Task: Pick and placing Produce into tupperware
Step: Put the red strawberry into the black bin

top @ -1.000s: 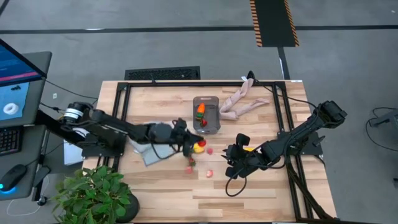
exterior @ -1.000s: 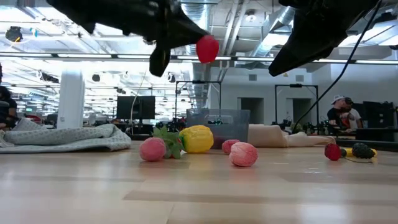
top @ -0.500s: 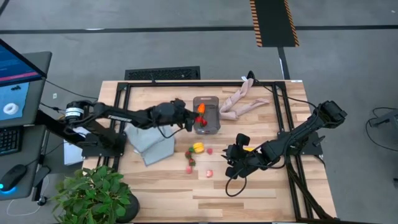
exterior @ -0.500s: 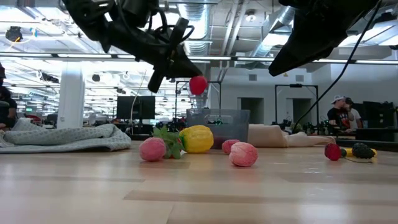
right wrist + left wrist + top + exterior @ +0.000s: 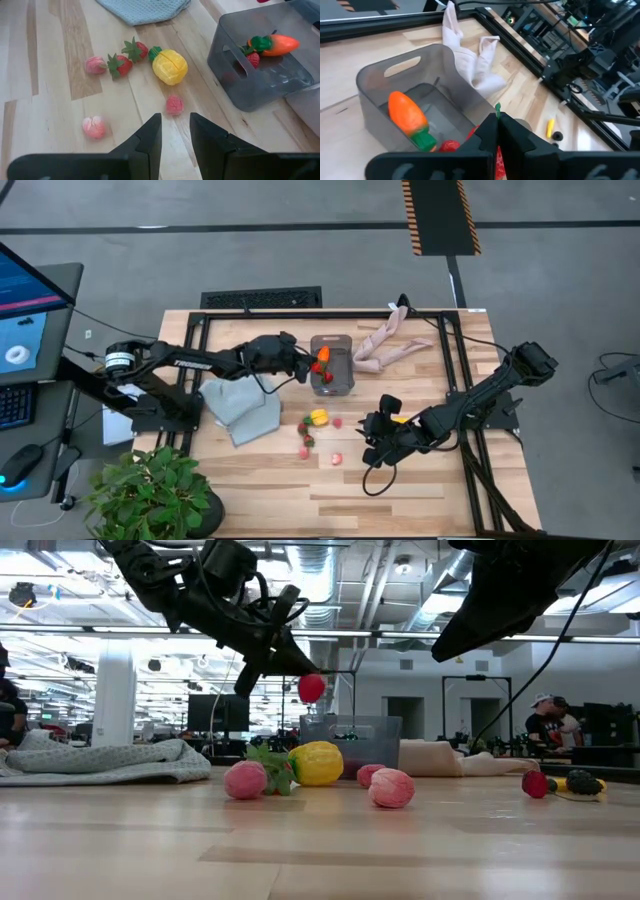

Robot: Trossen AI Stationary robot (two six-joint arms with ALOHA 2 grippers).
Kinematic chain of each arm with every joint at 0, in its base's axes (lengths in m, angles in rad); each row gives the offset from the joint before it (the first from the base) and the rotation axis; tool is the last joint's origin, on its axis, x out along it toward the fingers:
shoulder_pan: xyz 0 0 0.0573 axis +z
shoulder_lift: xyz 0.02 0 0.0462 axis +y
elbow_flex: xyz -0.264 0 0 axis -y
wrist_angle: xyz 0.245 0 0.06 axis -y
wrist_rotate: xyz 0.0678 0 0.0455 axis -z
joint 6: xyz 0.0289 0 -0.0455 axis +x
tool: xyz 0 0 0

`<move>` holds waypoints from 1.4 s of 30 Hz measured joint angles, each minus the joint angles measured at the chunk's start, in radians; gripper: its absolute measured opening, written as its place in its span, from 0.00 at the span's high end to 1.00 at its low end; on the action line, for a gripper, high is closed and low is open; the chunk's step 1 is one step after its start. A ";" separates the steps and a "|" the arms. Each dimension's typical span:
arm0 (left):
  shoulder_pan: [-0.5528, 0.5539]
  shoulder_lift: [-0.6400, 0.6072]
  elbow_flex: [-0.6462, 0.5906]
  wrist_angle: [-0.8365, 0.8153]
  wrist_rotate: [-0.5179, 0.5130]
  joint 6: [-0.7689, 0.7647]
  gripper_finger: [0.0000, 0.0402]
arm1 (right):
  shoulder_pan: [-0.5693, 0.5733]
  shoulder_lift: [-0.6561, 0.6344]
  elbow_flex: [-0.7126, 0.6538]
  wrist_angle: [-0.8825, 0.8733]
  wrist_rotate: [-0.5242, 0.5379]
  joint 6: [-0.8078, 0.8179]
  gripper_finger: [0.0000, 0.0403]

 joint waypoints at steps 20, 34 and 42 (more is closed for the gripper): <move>0.030 0.001 0.016 -0.003 0.042 0.051 1.00 | -0.016 0.000 0.000 0.022 0.000 -0.010 0.70; 0.047 0.169 0.183 -0.117 0.141 0.093 1.00 | -0.012 -0.001 -0.001 0.012 0.000 -0.008 0.70; 0.046 0.248 0.189 -0.128 0.137 0.040 0.95 | -0.013 -0.001 0.000 0.010 0.000 0.000 0.69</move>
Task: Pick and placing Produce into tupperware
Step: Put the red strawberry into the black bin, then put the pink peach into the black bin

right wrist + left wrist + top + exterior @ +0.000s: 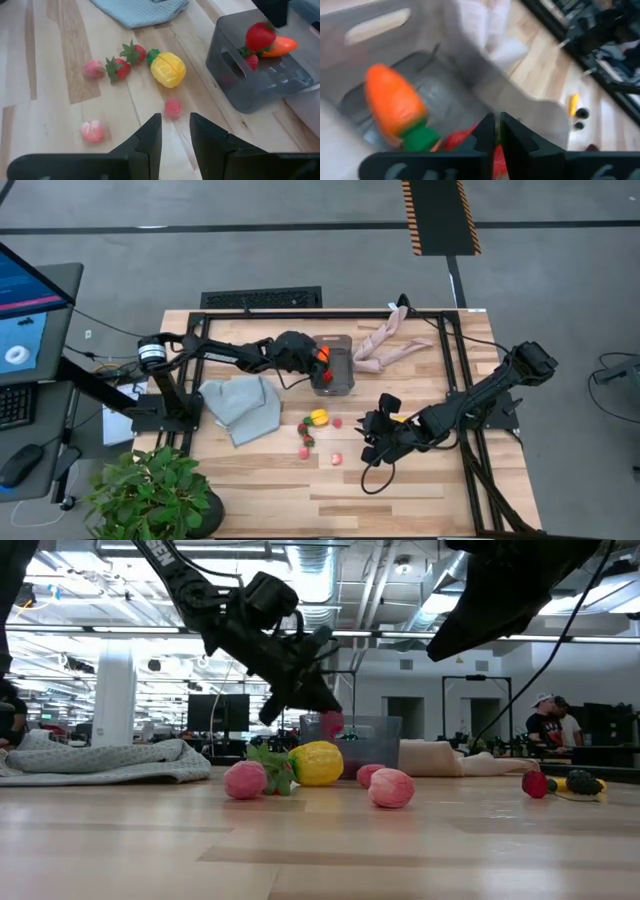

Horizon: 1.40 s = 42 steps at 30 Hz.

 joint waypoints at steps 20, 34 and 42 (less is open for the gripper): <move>0.004 -0.014 0.001 0.271 0.172 0.042 0.65 | -0.015 -0.001 0.000 -0.016 -0.001 0.001 0.69; -0.027 -0.332 0.000 0.064 0.115 0.338 0.70 | 0.056 -0.189 0.000 0.030 -0.020 -0.157 0.70; -0.115 -0.508 -0.029 -0.104 0.075 0.496 0.70 | 0.117 -0.384 0.001 0.006 -0.056 -0.293 0.70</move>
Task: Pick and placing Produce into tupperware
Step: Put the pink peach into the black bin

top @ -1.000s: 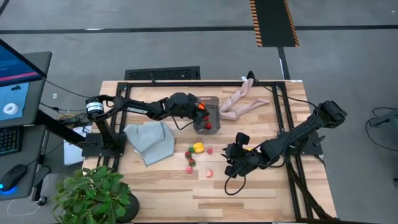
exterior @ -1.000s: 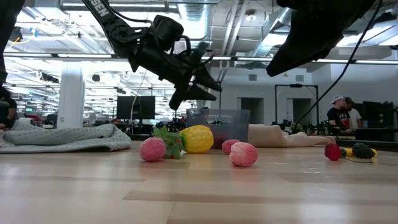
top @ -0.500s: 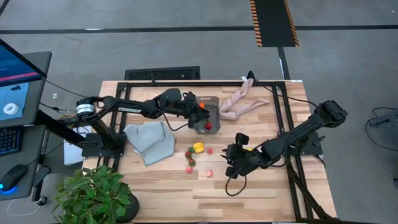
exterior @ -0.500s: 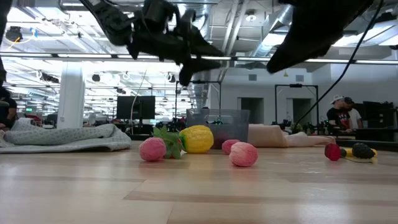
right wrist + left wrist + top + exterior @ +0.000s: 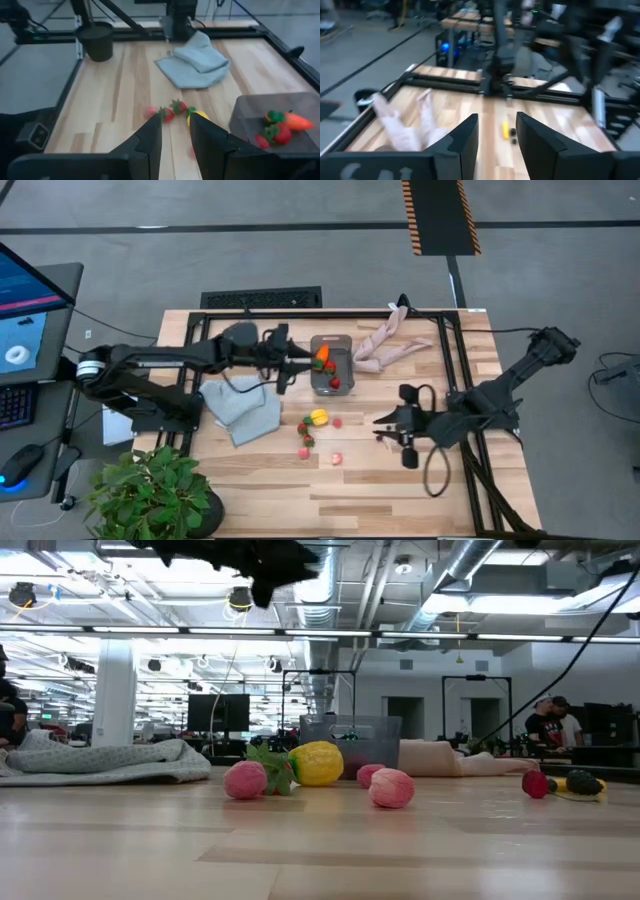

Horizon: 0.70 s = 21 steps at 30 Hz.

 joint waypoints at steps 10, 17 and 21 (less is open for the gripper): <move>-0.139 -0.213 -0.138 0.022 -0.099 0.060 0.70 | 0.007 -0.149 0.000 -0.149 0.004 0.076 0.70; -0.216 -0.342 -0.268 0.048 -0.133 0.075 0.70 | -0.012 -0.152 0.000 -0.305 0.058 0.217 0.70; -0.261 -0.409 -0.348 0.084 -0.180 0.074 0.70 | -0.018 -0.101 0.000 -0.366 0.072 0.318 0.70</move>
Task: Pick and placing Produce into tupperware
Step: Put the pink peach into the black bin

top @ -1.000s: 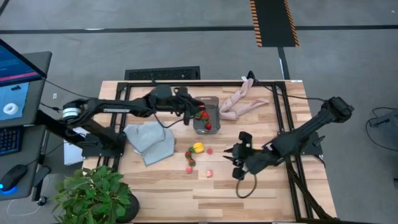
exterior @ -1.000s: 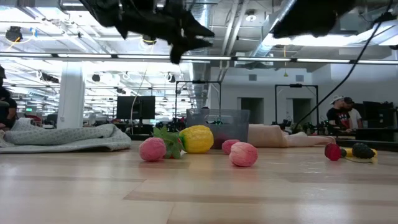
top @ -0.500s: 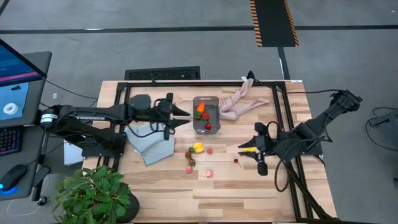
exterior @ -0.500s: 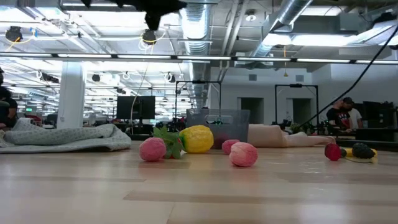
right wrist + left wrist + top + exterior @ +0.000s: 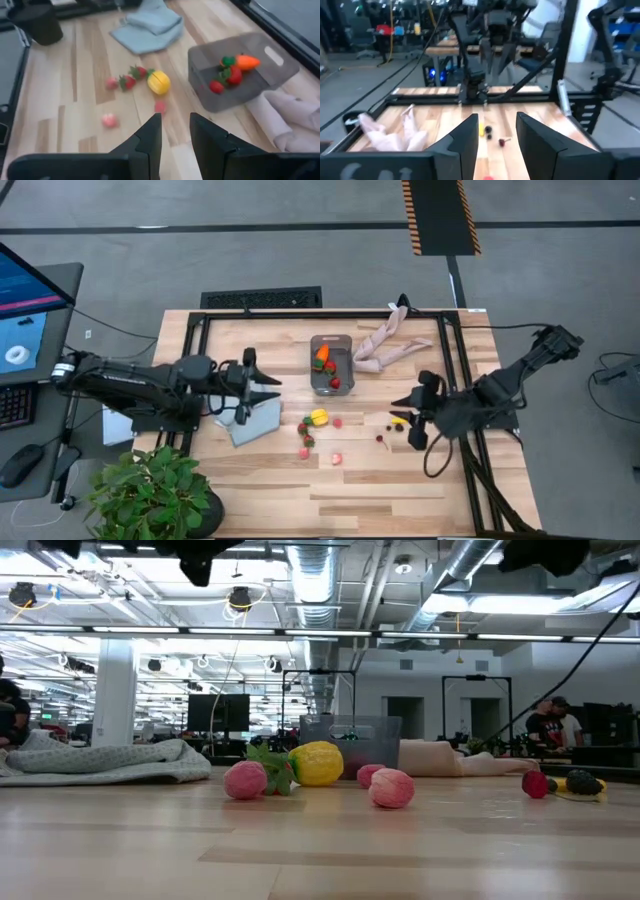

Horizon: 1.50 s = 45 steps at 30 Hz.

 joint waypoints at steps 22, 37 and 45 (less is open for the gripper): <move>-0.126 -0.102 -0.265 0.308 -0.150 0.003 0.70 | -0.100 0.473 0.000 0.326 -0.173 -0.031 0.70; -0.126 -0.101 -0.265 0.295 -0.145 -0.020 0.70 | -0.122 0.744 0.114 0.466 -0.312 -0.132 0.70; -0.126 -0.101 -0.265 0.293 -0.145 -0.037 0.70 | -0.164 0.834 0.201 0.479 -0.496 -0.180 0.59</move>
